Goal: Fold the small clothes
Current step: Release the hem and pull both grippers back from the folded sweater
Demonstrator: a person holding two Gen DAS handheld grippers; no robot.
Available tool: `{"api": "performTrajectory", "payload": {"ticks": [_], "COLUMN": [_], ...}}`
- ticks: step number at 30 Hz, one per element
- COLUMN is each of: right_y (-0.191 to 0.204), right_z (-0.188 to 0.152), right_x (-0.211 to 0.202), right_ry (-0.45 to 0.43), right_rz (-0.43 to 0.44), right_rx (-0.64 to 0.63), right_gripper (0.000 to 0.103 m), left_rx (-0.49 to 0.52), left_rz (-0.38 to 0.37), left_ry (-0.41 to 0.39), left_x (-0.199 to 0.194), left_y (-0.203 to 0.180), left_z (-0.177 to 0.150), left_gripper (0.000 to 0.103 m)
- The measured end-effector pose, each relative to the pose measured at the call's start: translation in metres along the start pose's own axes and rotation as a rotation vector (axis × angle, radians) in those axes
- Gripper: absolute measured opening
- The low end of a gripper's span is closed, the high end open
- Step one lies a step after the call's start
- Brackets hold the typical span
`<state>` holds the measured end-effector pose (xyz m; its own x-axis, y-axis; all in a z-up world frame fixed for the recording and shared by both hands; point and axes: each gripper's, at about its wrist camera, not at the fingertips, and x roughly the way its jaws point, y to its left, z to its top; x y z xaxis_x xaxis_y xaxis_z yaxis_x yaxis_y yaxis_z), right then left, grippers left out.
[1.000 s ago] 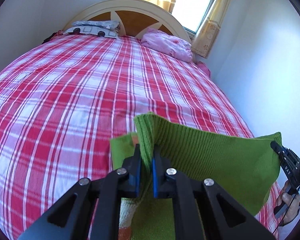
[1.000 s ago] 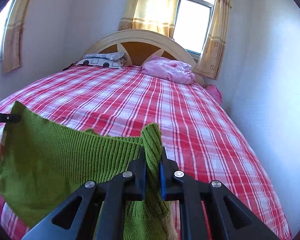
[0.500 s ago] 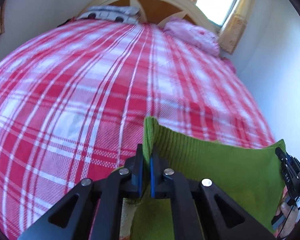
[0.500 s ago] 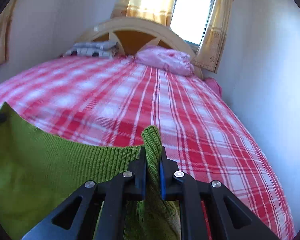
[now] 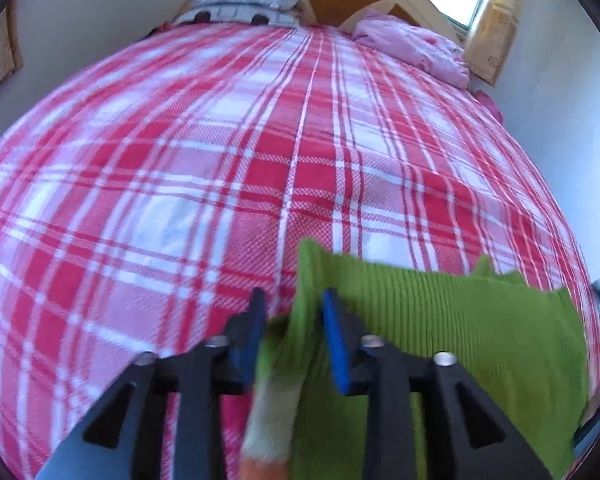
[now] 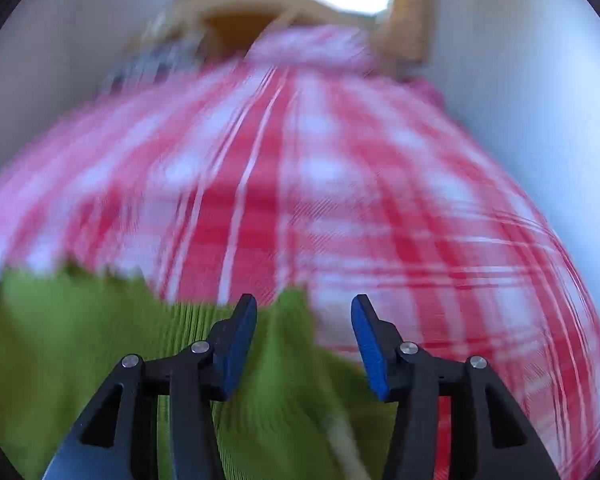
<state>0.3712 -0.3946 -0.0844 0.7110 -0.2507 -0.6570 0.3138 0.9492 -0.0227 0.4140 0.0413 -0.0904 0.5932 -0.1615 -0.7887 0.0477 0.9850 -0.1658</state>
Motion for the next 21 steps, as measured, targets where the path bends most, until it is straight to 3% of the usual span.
{"api": "performTrajectory", "payload": {"ticks": [1, 2, 3, 4, 6, 10, 14, 17, 21], "right_y": [-0.013, -0.029, -0.034, -0.035, -0.029, -0.003, 0.009, 0.007, 0.006], "right_z": [-0.002, -0.008, -0.013, -0.021, -0.036, -0.083, -0.122, -0.148, -0.168], "right_x": [-0.02, -0.049, -0.066, -0.079, -0.097, -0.125, -0.125, -0.113, -0.12], "right_ry": [-0.063, -0.131, -0.139, -0.123, -0.078, -0.002, 0.068, 0.161, 0.109], "right_rz": [-0.011, -0.045, -0.074, -0.074, -0.008, 0.063, 0.098, 0.086, 0.063], "right_rx": [0.06, 0.119, 0.121, 0.098, 0.042, -0.045, -0.014, 0.023, 0.006], "right_gripper": [0.051, 0.051, 0.049, 0.033, 0.016, 0.017, 0.017, 0.017, 0.017], "left_rx": [0.018, 0.037, 0.068, 0.096, 0.154, 0.262, 0.27, 0.269, 0.29], "left_rz": [0.014, 0.023, 0.032, 0.035, 0.015, 0.008, 0.016, 0.047, 0.114], "left_ry": [-0.014, -0.024, -0.031, -0.034, -0.037, -0.053, 0.005, 0.0, -0.027], "left_x": [-0.009, -0.018, -0.028, -0.038, -0.051, -0.073, -0.076, -0.08, -0.088], "left_y": [0.002, 0.002, -0.001, -0.005, -0.02, -0.056, -0.073, -0.079, -0.084], "left_z": [-0.004, -0.009, -0.016, -0.025, -0.04, -0.082, -0.113, -0.127, -0.138], "left_gripper": [0.055, 0.056, 0.056, 0.056, 0.056, 0.059, 0.059, 0.06, 0.064]}}
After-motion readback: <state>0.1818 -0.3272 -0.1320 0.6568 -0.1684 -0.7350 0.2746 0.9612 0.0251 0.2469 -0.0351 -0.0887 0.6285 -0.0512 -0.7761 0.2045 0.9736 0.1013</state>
